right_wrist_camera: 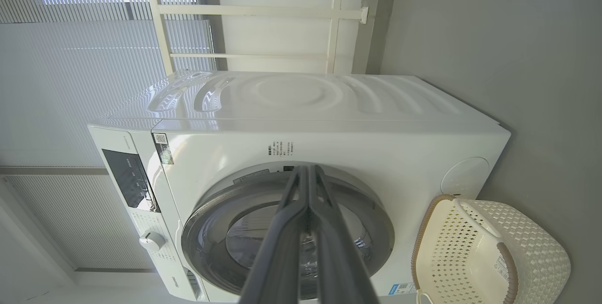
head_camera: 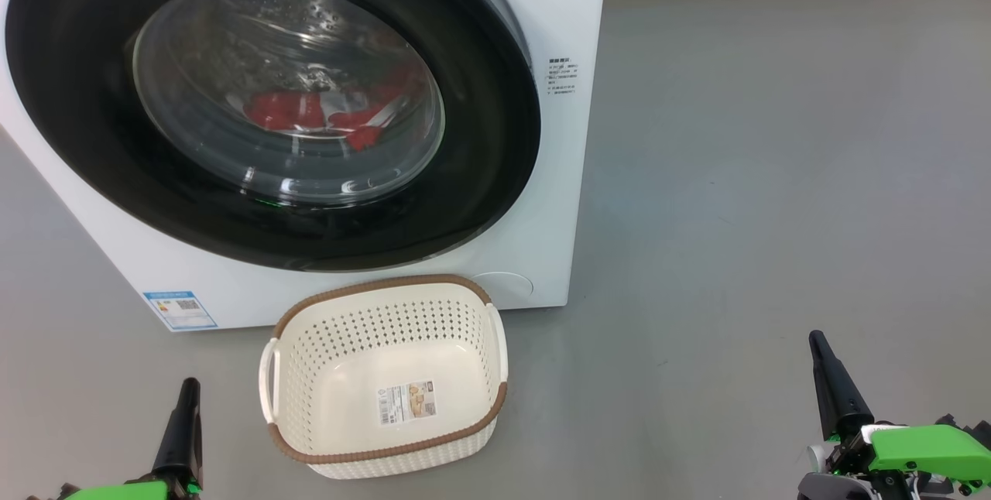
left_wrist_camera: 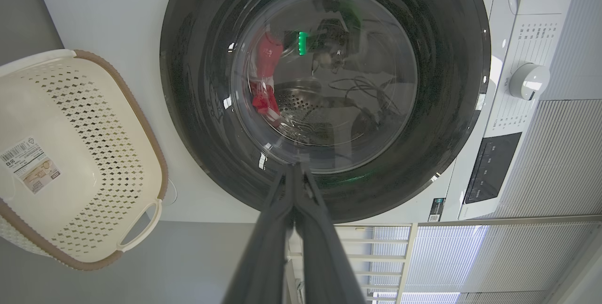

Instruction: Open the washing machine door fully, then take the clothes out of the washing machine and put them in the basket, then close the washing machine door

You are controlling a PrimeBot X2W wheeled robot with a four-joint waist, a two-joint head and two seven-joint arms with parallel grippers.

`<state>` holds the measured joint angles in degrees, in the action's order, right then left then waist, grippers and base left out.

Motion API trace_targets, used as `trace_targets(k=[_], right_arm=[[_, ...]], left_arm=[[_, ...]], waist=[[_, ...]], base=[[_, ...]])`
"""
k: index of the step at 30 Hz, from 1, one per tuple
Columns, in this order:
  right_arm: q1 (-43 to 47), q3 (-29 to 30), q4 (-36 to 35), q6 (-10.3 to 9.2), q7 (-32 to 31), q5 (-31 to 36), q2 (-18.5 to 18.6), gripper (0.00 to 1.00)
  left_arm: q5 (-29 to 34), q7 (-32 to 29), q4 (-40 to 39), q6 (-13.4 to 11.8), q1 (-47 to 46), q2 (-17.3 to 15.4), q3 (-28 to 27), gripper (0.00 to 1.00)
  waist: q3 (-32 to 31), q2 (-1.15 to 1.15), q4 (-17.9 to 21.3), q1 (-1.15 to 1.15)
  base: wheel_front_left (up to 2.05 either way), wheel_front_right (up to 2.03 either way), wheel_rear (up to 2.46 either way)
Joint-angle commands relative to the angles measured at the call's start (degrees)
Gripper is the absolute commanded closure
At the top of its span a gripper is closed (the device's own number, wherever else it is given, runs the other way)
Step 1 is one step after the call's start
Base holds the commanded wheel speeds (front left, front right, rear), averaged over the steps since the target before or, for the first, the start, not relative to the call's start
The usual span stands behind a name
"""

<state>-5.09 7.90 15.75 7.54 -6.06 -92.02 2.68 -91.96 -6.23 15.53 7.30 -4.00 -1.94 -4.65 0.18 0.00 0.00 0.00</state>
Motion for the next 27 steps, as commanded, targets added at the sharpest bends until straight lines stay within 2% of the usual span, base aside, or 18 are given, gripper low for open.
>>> trace_targets(k=[1,27], right_arm=[[-1.09,-1.41,-1.73,-0.05,-0.41,-0.17,0.20,1.00],[-1.09,-1.41,-1.73,-0.05,-0.41,-0.17,0.20,1.00]], left_arm=[[-0.23,-0.23,-1.50,0.19,-2.18,-0.94,-1.84,1.00],[-0.23,-0.23,-1.50,0.19,-2.18,-0.94,-1.84,1.00]], waist=[[0.00,0.00,0.00,0.00],[0.00,0.00,0.00,0.00]], base=[[0.00,0.00,0.00],[0.00,0.00,0.00]])
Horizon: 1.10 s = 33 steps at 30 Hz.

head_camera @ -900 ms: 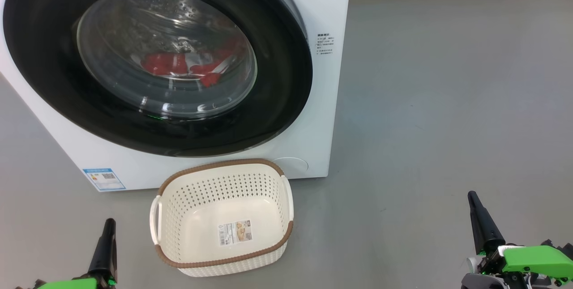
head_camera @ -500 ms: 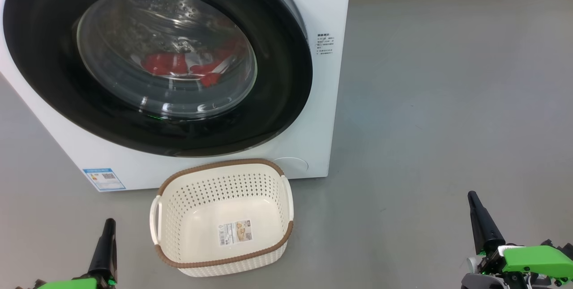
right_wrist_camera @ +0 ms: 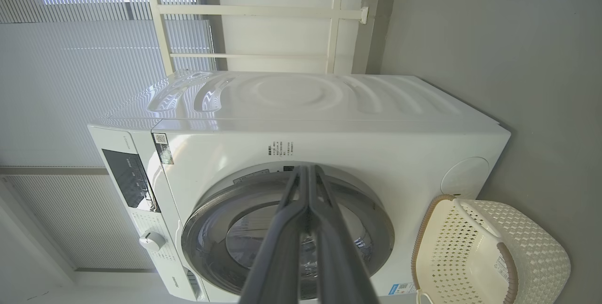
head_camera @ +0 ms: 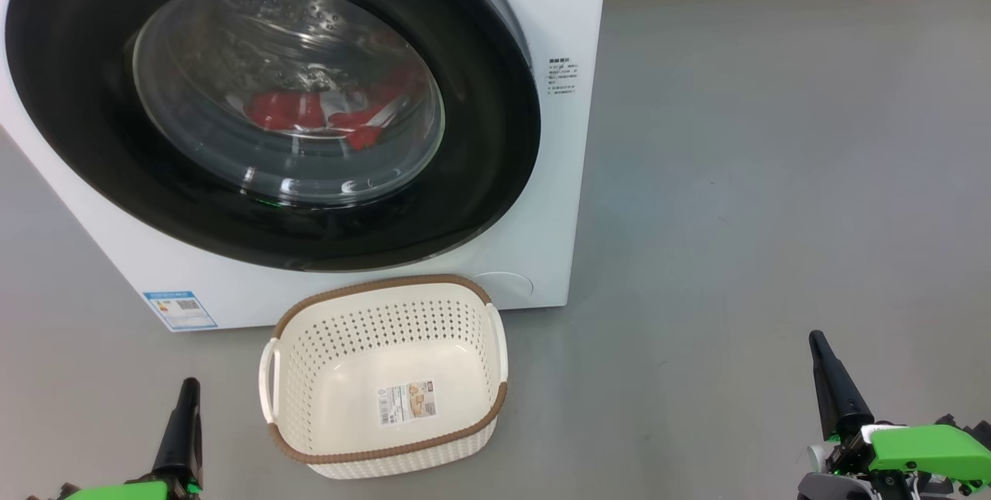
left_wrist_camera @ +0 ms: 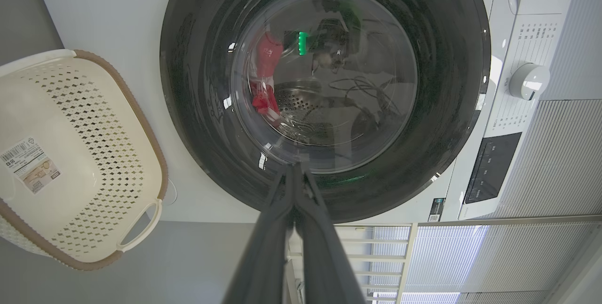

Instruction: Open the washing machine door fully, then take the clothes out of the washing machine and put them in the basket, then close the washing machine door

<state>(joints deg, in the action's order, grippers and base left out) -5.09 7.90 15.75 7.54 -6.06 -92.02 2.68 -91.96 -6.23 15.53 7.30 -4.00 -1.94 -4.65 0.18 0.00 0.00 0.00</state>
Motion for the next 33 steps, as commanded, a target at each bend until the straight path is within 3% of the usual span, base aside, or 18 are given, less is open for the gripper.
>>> trace_targets(k=[1,13,14,21,25,33], right_arm=[[-1.09,-1.41,-1.73,-0.05,-0.41,-0.17,0.20,1.00],[-1.09,-1.41,-1.73,-0.05,-0.41,-0.17,0.20,1.00],[0.00,0.00,0.00,0.00,0.00,0.00,0.00,0.00],[1.44,-0.28,2.40,0.01,0.45,0.14,-0.56,0.00],[1.54,-0.72,2.10,0.01,1.12,0.60,-0.46,0.00],[1.67,-2.20,1.70,0.00,2.56,3.81,0.57,0.00]], left_arm=[[-0.23,-0.23,-1.50,0.19,-2.18,-0.94,-1.84,1.00],[-0.23,-0.23,-1.50,0.19,-2.18,-0.94,-1.84,1.00],[0.00,0.00,0.00,0.00,0.00,0.00,0.00,0.00],[0.23,0.46,1.98,-0.04,1.69,0.82,0.57,0.00],[0.73,1.15,1.36,-0.03,1.78,0.75,0.85,0.00],[4.79,2.52,0.21,-0.02,1.88,0.26,1.38,0.00]], waist=[[0.00,0.00,0.00,0.00],[0.00,0.00,0.00,0.00],[0.00,0.00,0.00,0.00],[0.05,0.00,-0.02,-0.01],[-0.08,0.00,-0.07,-0.13],[0.17,0.00,-0.20,0.00]], base=[[0.00,0.00,0.00],[0.00,0.00,0.00],[0.00,0.00,0.00],[0.00,0.00,0.00],[0.00,0.00,0.00],[0.00,0.00,0.00]])
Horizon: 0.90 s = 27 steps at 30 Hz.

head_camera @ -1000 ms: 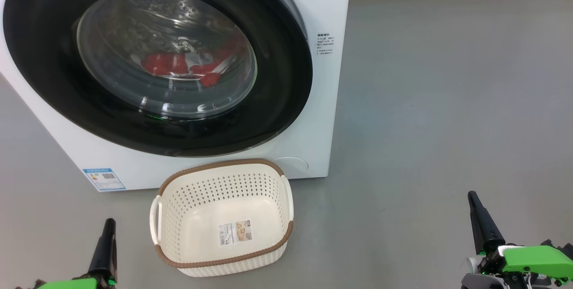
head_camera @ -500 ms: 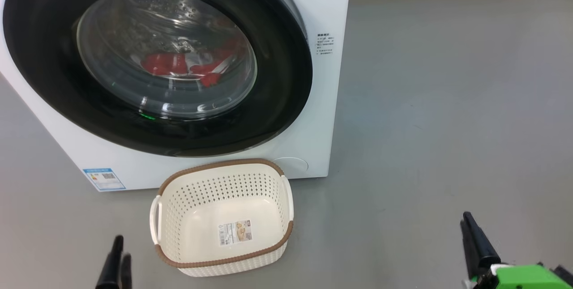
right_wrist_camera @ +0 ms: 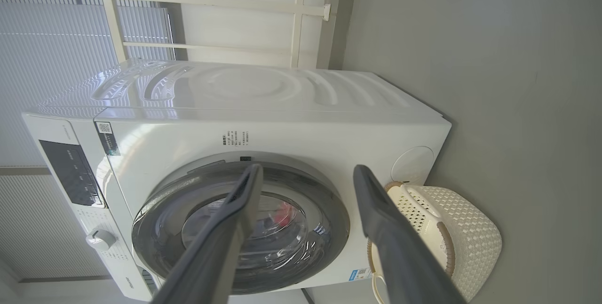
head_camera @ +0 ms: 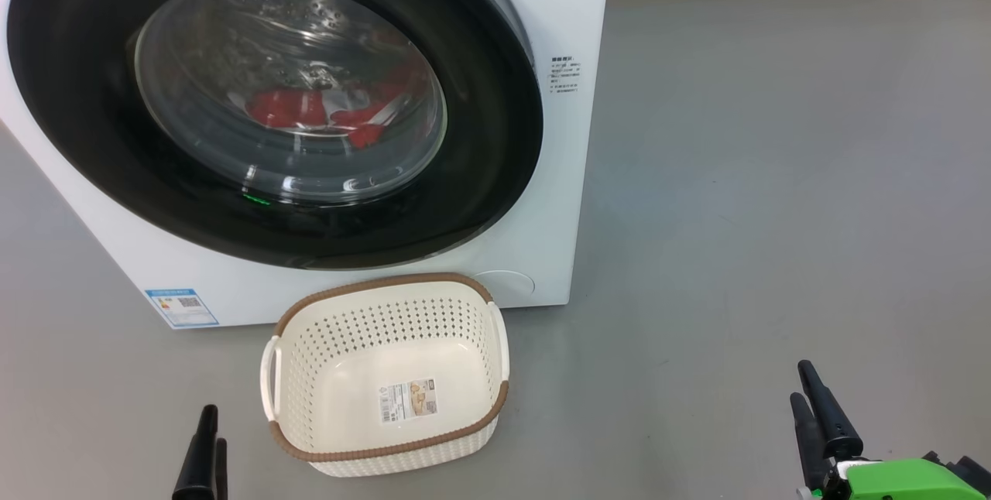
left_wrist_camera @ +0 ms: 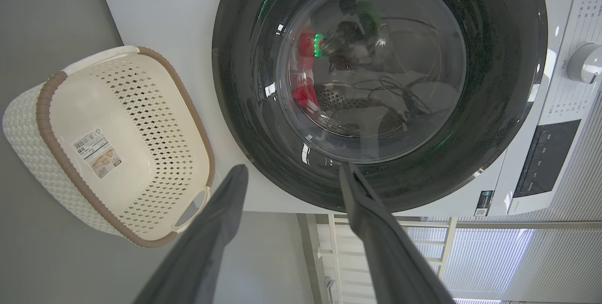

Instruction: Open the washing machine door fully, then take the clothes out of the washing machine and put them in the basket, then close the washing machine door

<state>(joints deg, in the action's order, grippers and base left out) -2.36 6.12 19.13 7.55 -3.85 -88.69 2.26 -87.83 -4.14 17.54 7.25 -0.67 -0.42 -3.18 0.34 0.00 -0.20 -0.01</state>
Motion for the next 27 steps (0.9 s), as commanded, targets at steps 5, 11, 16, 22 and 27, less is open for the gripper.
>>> trace_targets(k=[5,11,16,22,27], right_arm=[[-1.21,-1.25,-2.04,-0.01,1.36,5.06,1.63,0.00],[-1.43,-2.37,-2.95,-0.01,2.36,9.70,2.19,0.00],[-1.47,-3.43,-3.69,-0.02,3.20,12.96,2.91,0.00],[-1.51,-4.19,-3.88,-0.02,4.04,16.46,3.71,0.00],[-1.69,-4.98,-4.19,-0.02,4.88,20.50,4.38,0.00]], left_arm=[[6.50,1.43,-2.70,0.05,-1.49,-1.31,0.12,0.00],[12.37,2.45,-3.85,0.06,-1.46,-1.23,0.50,0.00],[17.42,3.30,-4.78,0.06,-1.33,-1.23,0.87,0.00],[21.89,4.15,-5.56,-0.18,-1.17,-1.26,1.37,0.00],[25.98,5.00,-6.24,-0.52,-1.04,-1.32,1.86,0.00]], waist=[[0.14,0.00,-0.06,0.01],[0.24,0.00,-0.17,0.01],[0.30,0.00,-0.33,0.01],[0.36,0.00,-0.50,0.01],[0.49,0.00,-0.61,0.01]], base=[[0.00,0.00,0.00],[0.00,0.00,0.00],[0.00,0.00,0.00],[0.00,0.00,0.00],[0.00,0.00,0.00]])
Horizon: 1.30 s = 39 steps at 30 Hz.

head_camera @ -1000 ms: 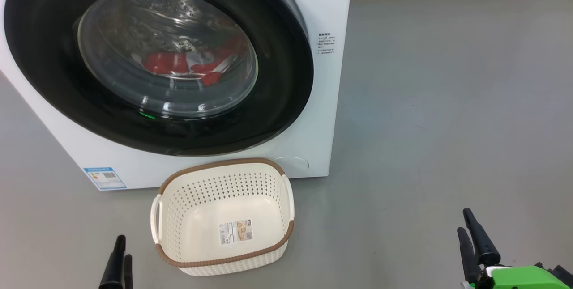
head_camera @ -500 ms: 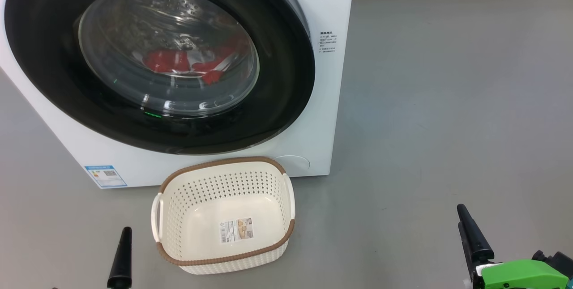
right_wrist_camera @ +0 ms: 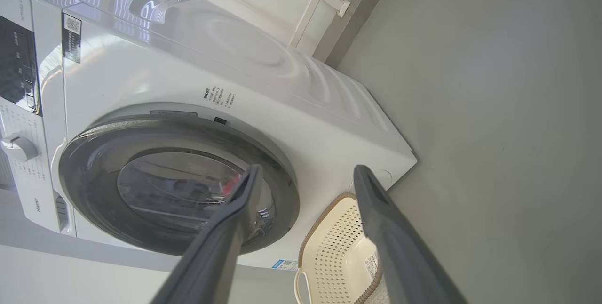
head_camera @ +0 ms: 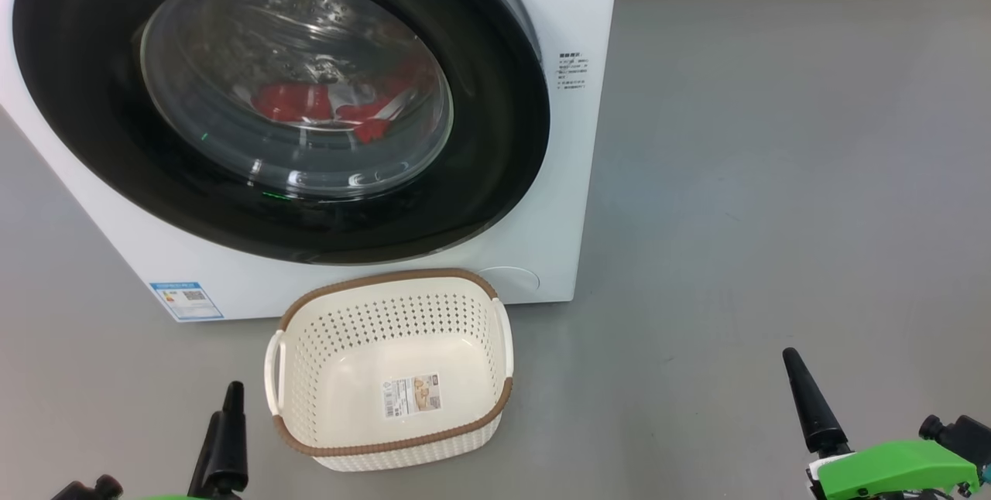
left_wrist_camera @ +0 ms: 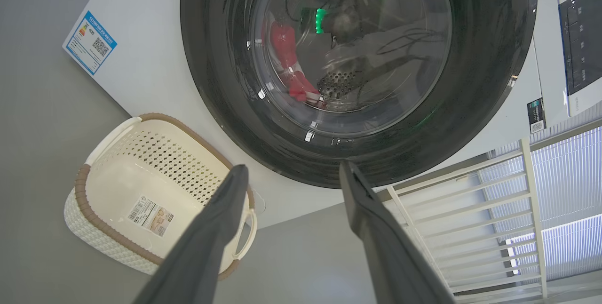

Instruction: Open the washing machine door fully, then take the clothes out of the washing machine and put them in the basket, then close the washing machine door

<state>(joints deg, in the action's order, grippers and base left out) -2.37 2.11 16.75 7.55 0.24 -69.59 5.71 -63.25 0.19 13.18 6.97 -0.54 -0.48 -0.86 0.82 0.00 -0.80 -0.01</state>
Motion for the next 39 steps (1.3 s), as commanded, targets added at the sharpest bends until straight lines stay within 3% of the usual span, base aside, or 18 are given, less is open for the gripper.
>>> trace_targets(k=[1,39], right_arm=[[-1.71,-1.12,-1.88,-0.02,0.96,2.19,1.01,0.00],[-1.74,-5.31,-5.16,-0.04,7.33,25.71,4.17,0.00]], left_arm=[[2.15,0.84,-2.01,-0.29,-1.16,-1.28,-0.36,0.00],[29.08,7.29,-6.76,-1.03,-0.38,-1.87,2.72,0.00]], waist=[[0.04,0.00,-0.02,0.01],[0.56,0.00,-0.77,0.01]], base=[[0.00,0.00,0.00],[0.00,0.00,0.00]])
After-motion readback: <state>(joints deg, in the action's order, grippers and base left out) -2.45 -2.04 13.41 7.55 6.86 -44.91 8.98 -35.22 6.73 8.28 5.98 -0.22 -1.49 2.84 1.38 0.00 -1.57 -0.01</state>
